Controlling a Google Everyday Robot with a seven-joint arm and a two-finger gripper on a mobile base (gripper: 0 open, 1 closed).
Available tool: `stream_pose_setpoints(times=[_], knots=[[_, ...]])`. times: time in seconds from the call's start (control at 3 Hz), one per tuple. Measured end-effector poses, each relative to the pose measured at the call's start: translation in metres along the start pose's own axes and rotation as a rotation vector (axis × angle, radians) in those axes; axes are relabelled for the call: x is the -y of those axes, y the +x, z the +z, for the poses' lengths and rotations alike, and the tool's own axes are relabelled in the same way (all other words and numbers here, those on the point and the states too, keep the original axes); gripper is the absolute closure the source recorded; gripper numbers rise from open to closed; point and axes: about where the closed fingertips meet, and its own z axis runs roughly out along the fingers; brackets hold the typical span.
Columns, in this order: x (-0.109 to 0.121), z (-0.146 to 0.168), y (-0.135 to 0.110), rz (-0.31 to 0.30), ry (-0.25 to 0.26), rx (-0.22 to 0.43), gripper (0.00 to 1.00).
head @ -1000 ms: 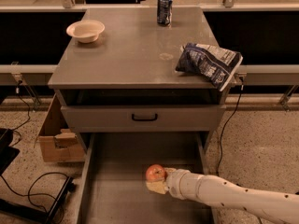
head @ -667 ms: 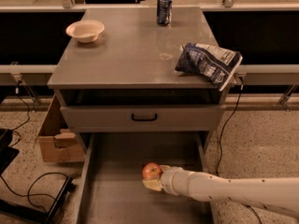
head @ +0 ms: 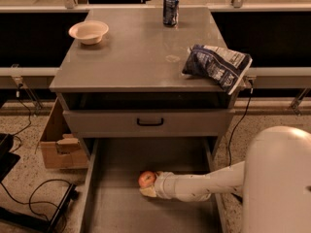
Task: Place apple into middle drawer
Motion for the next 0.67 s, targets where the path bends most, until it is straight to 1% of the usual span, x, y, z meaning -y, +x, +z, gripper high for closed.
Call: stream_pose_setpoints(times=[0.33, 0.67], knots=[[-0.0063, 0.0043, -0.0045, -0.012, -0.013, -0.001, 0.82], [-0.0070, 0.0050, -0.0046, -0.012, -0.015, -0.001, 0.59]])
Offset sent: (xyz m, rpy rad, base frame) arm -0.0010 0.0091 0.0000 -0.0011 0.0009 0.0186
